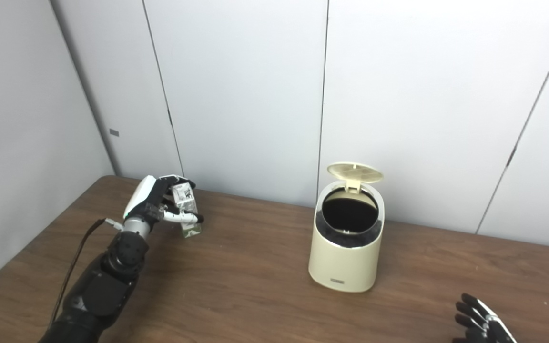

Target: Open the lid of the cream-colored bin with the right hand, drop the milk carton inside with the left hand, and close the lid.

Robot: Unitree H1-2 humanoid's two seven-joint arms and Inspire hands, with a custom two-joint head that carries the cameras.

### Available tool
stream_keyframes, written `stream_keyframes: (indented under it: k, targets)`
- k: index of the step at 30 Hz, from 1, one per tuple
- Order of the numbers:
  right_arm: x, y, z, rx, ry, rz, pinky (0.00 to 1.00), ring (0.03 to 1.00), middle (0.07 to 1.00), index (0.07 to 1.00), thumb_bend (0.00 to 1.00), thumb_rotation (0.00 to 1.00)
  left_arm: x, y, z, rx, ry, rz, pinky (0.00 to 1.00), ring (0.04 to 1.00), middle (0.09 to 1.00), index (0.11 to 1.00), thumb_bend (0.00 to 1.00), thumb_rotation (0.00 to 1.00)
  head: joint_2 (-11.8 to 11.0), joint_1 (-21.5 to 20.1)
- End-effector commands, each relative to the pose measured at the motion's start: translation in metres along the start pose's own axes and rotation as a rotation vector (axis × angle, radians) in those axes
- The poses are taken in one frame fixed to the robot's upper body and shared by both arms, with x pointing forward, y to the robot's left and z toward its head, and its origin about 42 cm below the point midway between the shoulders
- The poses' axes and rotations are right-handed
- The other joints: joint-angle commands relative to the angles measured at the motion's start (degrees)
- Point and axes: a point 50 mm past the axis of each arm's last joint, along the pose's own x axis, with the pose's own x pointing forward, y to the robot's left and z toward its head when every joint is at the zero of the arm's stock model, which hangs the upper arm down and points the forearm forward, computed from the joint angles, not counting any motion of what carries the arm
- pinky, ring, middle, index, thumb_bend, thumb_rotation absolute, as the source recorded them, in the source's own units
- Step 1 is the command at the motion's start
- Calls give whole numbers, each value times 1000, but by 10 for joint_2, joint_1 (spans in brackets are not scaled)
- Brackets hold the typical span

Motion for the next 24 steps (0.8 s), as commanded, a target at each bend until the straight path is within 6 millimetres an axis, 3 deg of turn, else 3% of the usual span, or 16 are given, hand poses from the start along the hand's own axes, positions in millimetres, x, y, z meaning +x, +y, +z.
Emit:
stream_keyframes:
  k: [1,4,11,19,24]
  targets:
    - [6,-2,9,8,-58,2,657,802,835,858,634,890,17,25,26,-11,-104,83,477,471,514,505,534,0,4,2]
    - [6,-3,9,11,-55,1,672,796,835,862,640,898,17,24,28,-19,-106,79,417,459,495,460,484,0,4,2]
    - [6,-3,8,15,-48,1,696,794,837,863,624,907,17,24,31,23,-111,98,347,429,501,456,475,0,7,3]
    - [7,0,10,10,-35,-13,694,795,838,870,616,936,12,25,36,-8,-122,128,351,420,504,459,474,0,13,-1]
    - [6,2,13,-12,-32,-18,729,810,847,879,613,964,0,28,54,-50,-196,170,332,405,499,490,473,0,17,-9]
